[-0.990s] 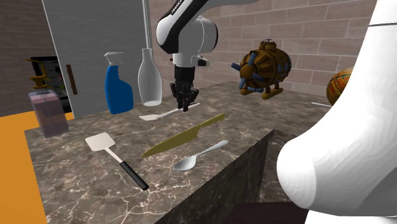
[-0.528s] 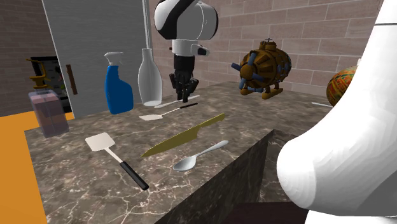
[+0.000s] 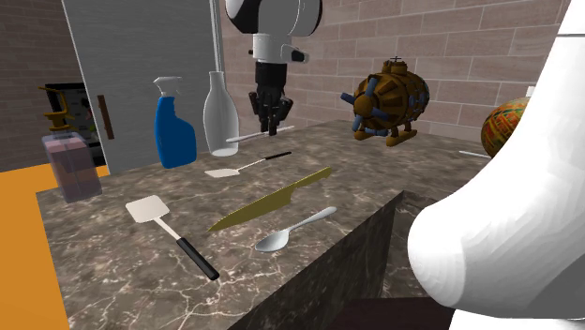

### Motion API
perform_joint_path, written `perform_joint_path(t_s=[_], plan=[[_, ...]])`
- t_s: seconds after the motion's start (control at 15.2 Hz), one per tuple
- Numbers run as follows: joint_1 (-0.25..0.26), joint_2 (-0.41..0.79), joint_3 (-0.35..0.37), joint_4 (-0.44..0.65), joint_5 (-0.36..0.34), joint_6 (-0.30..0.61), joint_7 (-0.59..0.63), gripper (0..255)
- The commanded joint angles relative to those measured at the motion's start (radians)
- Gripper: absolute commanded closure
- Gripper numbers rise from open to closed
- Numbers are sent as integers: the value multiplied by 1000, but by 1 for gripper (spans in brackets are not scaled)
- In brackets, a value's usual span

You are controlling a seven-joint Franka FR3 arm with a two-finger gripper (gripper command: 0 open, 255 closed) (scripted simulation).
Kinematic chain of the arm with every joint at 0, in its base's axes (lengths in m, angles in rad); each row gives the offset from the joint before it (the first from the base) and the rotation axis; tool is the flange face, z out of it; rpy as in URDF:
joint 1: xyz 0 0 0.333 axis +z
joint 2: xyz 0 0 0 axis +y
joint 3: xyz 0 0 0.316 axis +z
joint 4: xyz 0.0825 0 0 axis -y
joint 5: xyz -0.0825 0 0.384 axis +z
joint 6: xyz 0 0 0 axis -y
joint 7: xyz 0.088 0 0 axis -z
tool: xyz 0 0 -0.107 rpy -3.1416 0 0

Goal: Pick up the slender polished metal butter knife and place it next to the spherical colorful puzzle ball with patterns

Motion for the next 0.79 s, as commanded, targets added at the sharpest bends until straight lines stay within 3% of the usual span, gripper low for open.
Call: perform_joint_path(t_s=[0.0, 0.73], plan=[[-1, -7, -2, 22, 3, -28, -1, 255], [-4, -10, -7, 167, 0, -176, 4, 255]])
